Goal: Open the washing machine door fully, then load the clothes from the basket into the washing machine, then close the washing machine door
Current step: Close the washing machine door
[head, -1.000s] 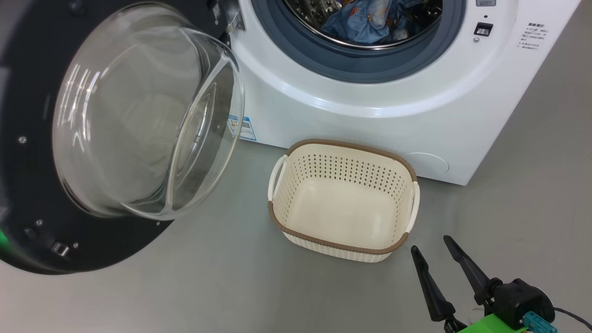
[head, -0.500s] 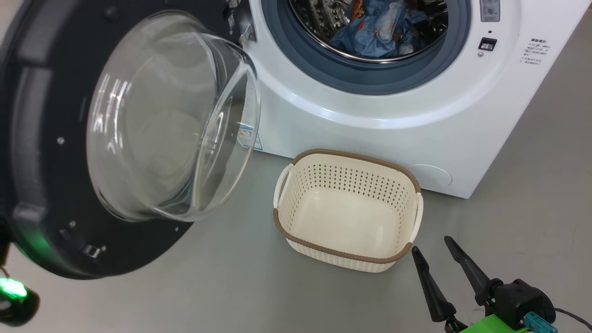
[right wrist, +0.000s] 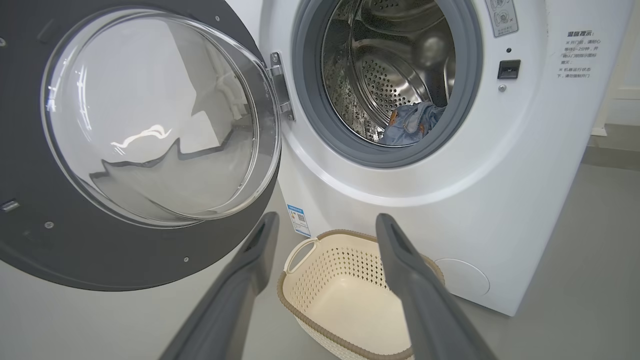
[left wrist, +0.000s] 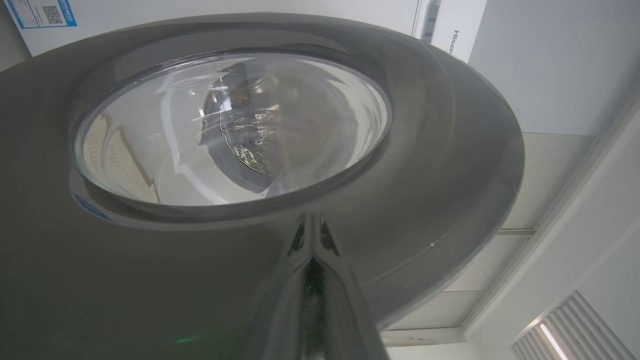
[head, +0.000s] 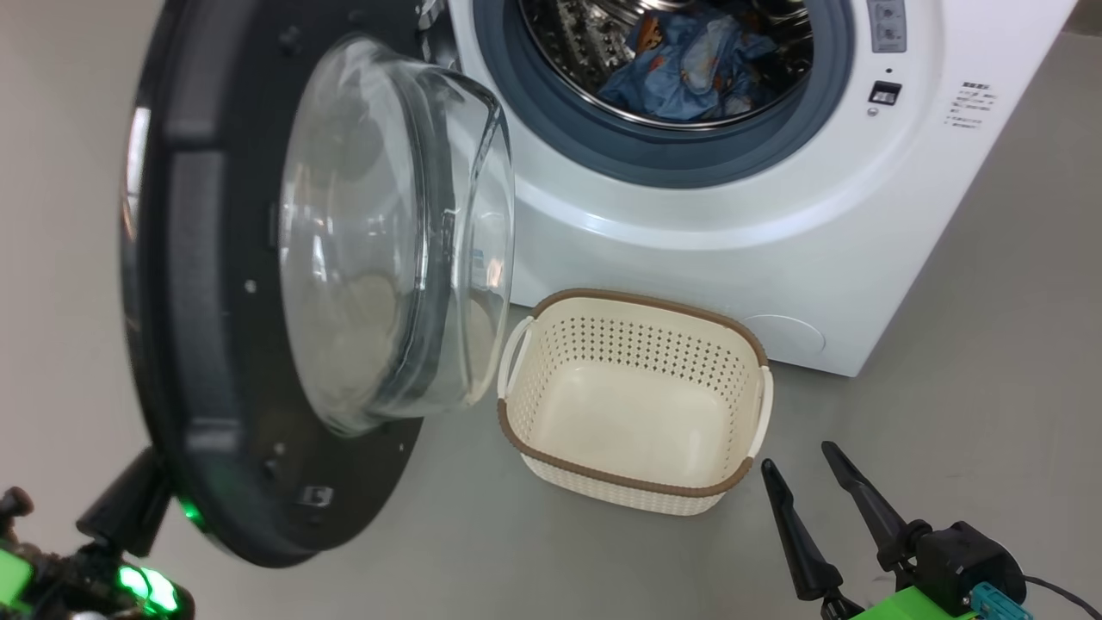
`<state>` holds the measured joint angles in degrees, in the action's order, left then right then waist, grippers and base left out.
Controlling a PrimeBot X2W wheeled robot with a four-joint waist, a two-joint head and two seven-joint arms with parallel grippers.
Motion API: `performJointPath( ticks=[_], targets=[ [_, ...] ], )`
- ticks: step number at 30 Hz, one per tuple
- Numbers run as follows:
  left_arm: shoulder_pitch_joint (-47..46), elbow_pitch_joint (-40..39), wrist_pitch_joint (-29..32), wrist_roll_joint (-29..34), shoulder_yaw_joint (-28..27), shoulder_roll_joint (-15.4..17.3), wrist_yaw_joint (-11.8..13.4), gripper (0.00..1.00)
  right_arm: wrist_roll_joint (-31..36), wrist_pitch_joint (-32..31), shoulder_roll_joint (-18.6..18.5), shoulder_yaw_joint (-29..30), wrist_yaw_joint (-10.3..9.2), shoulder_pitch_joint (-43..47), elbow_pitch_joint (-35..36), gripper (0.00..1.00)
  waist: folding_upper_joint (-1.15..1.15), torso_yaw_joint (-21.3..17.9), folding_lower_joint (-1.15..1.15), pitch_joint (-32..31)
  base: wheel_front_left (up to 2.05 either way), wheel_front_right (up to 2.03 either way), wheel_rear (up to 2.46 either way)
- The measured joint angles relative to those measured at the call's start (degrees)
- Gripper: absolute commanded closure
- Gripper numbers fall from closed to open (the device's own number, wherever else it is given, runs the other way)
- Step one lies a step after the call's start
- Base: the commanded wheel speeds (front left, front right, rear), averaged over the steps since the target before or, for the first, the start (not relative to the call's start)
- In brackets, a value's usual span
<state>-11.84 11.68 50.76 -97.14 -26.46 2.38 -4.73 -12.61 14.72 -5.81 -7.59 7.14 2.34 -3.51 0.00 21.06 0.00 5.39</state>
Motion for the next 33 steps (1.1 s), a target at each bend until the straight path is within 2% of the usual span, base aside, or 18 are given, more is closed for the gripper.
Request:
performJointPath(
  ticks=[7, 13, 21, 33],
  targets=[
    [8.43, -15.22, -4.12, -4.49, 7.87, -0.12, 4.17, 1.0, -0.01, 0.0, 0.12, -0.1, 0.0, 0.03, 0.02, 0.0, 0.0, -1.94, 0.0, -0.47, 0.0, 0.0, 0.0],
    [12.83, -22.19, -9.59, -6.55, 18.84, -0.2, 4.13, 1.0, -0.09, 0.0, 0.3, -0.16, 0.0, 0.03, 0.03, 0.0, 0.0, -4.14, 0.0, -0.79, 0.0, 0.0, 0.0],
    [11.38, -19.81, -16.04, -4.42, 23.61, -0.02, 2.12, 1.0, -0.08, 0.0, 0.7, -0.16, 0.0, 0.03, 0.07, 0.0, 0.0, -7.87, 0.0, -0.58, 0.0, 0.0, 0.0],
    [3.47, -12.32, -19.98, -3.43, 27.96, 0.13, -0.74, 1.0, -0.08, 0.0, 1.11, -0.04, 0.0, 0.03, 0.18, 0.0, 0.0, -15.76, 0.0, 0.0, 0.0, 0.0, 0.0]
  ],
)
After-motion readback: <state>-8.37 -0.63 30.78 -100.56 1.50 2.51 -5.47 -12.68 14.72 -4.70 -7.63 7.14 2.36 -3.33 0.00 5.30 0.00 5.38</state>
